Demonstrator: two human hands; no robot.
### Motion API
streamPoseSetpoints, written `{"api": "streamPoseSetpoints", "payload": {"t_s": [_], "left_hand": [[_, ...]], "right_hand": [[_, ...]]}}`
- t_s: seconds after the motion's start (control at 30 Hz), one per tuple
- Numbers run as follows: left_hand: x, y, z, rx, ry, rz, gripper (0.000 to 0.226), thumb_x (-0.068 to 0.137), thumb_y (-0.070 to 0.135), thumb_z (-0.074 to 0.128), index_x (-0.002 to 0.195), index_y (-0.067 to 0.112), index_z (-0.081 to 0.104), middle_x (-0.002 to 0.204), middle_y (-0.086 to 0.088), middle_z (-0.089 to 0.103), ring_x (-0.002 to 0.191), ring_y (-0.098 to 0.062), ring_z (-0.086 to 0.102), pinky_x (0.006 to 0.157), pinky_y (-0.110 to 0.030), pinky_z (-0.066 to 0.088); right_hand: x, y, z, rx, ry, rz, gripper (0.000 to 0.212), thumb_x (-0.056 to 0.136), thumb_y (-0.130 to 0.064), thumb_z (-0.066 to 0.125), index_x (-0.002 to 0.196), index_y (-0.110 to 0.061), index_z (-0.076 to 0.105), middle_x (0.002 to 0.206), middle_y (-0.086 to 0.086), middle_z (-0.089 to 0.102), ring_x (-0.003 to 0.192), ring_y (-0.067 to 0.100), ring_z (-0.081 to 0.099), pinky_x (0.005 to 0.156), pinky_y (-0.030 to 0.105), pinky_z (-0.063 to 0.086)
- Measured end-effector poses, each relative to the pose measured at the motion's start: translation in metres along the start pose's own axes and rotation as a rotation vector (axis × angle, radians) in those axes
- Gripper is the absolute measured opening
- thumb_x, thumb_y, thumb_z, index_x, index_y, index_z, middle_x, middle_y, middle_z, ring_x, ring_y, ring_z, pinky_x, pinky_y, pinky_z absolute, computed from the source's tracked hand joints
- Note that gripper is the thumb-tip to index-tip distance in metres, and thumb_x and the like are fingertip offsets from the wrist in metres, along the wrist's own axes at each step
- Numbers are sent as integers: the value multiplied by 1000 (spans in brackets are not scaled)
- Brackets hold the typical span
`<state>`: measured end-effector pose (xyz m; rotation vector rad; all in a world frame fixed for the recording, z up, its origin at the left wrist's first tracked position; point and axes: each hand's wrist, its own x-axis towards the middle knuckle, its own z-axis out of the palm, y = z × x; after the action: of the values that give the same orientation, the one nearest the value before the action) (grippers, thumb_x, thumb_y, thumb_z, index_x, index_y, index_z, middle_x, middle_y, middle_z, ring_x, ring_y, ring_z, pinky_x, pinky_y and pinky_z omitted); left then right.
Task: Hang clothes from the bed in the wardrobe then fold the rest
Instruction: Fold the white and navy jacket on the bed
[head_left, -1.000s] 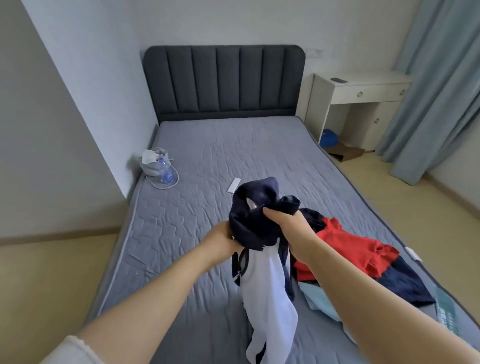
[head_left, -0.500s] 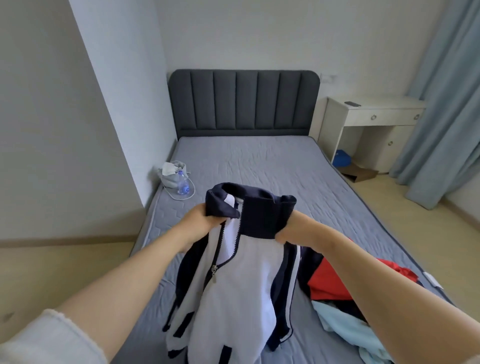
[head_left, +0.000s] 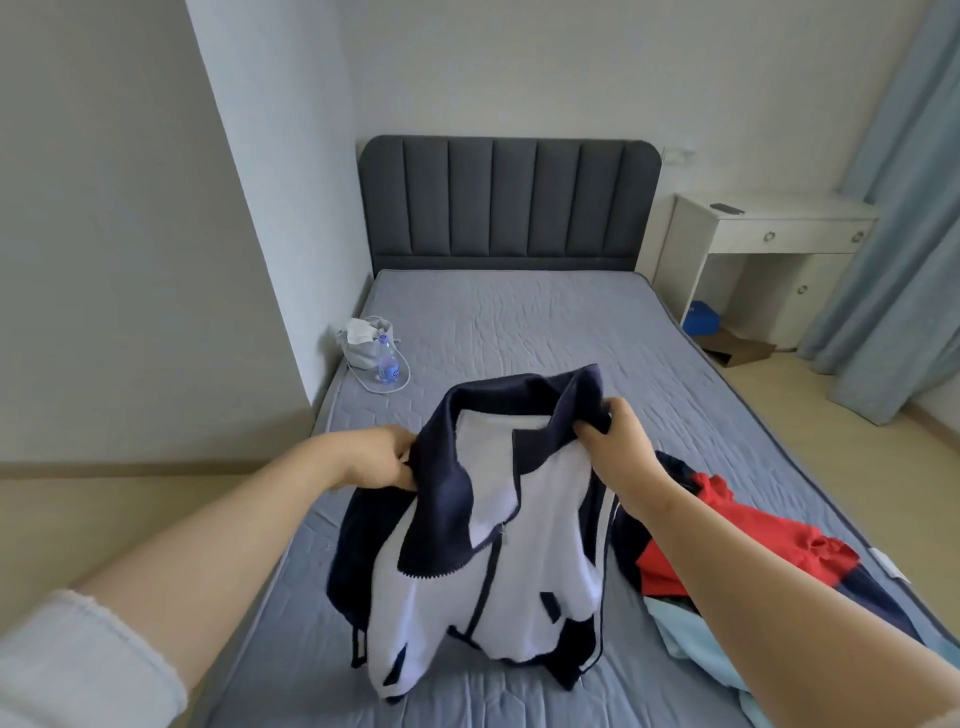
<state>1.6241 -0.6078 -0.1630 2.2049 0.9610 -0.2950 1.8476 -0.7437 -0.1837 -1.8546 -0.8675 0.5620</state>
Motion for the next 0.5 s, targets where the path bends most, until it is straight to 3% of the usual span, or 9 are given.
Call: {"api": "streamPoseSetpoints", "payload": {"t_s": [0.07, 0.13, 0.27, 0.33, 0.43, 0.5], "left_hand": [[6, 1, 9, 53, 185, -55, 16, 92, 12, 47, 78, 11, 55, 81, -2, 56, 72, -14, 50, 59, -22, 37], [11, 7, 18, -151, 319, -105, 24, 96, 14, 39, 93, 2, 60, 87, -6, 56, 79, -18, 51, 65, -24, 36], [12, 17, 20, -723, 480, -131, 27, 94, 24, 45, 72, 14, 57, 69, -1, 58, 63, -14, 53, 54, -23, 39], [11, 15, 18, -836, 514, -100, 28, 95, 25, 47, 71, 16, 58, 67, -2, 59, 61, -16, 53, 53, -23, 40], [11, 3, 17, -524, 507, 5, 18, 95, 22, 48, 82, 19, 60, 80, 1, 63, 76, -15, 56, 63, -25, 42], [11, -4, 17, -280, 391, 53, 9, 92, 16, 51, 93, 18, 59, 94, -2, 64, 88, -18, 57, 72, -26, 42]], "right_hand": [[-4, -3, 6, 7, -30, -10, 11, 92, -26, 53, 100, -19, 48, 89, -3, 57, 76, 7, 54, 56, 23, 38], [-7, -10, 11, 17, -64, -55, 12, 88, -33, 58, 93, -25, 50, 89, -6, 60, 78, 6, 56, 58, 22, 41], [-15, -24, 13, 9, -225, -103, 29, 73, -22, 74, 85, -33, 50, 85, -12, 61, 78, 3, 59, 59, 18, 44], [-18, -23, 10, -81, -268, -90, 29, 72, -13, 74, 87, -28, 54, 83, -7, 62, 76, 8, 60, 60, 21, 46], [-20, -16, 5, -302, -284, -70, 22, 73, -9, 68, 87, -18, 55, 79, 0, 58, 76, 19, 57, 63, 27, 45], [-22, -9, 6, -394, -269, -54, 16, 75, -8, 65, 81, -16, 52, 73, -1, 55, 73, 19, 53, 56, 24, 40]]}}
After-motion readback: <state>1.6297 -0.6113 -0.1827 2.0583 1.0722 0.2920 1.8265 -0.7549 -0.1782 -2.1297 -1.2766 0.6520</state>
